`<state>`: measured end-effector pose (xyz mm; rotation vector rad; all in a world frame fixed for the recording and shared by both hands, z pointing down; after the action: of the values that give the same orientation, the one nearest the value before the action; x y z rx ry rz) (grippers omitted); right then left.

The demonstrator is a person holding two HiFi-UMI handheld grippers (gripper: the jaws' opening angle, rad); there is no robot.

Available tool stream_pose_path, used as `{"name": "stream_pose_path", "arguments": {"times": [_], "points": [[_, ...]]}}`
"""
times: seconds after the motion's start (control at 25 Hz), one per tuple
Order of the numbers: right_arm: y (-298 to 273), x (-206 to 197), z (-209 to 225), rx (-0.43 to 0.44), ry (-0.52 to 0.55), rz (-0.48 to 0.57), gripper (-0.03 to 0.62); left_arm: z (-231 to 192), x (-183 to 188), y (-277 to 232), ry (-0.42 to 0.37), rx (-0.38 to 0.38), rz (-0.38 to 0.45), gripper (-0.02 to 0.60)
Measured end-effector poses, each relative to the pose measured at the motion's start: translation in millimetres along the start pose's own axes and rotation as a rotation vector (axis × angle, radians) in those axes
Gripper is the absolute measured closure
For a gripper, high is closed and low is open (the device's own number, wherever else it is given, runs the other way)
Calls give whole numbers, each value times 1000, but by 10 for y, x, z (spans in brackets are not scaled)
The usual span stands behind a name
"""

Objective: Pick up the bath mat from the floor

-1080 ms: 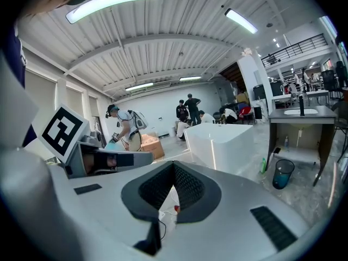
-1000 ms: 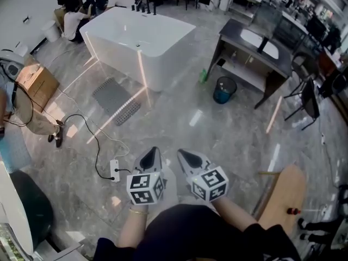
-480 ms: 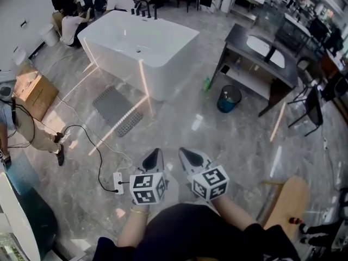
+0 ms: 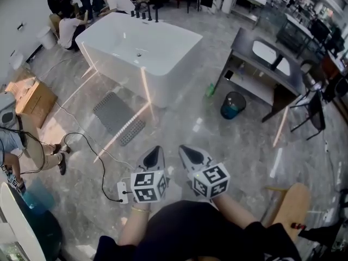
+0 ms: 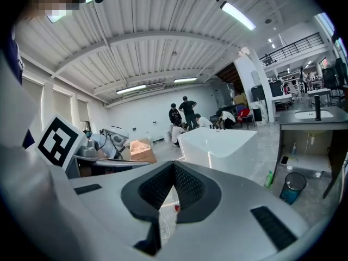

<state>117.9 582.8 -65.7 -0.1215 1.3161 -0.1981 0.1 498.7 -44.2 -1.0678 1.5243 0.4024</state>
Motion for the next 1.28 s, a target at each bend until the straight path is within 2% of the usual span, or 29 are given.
{"name": "stream_pose_path", "arguments": {"times": [0.68, 0.96, 1.28], "points": [[-1276, 172, 221, 7, 13, -35, 583, -918, 340, -823, 19, 4, -23, 581], [-1560, 190, 193, 28, 14, -60, 583, -1265, 422, -845, 54, 72, -9, 581], [-1958, 246, 211, 106, 42, -102, 583, -1661, 439, -855, 113, 195, 8, 581]]}}
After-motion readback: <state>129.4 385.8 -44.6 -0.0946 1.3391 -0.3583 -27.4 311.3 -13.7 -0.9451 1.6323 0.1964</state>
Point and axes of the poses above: the fingertips, and each gripper's own axes: y backward along the fingers, z to its right, x out of its top, the point moved 7 cm from there along y, backward along the fingers, and after that the axes turned 8 degrees about z, right-handed, at the moved point
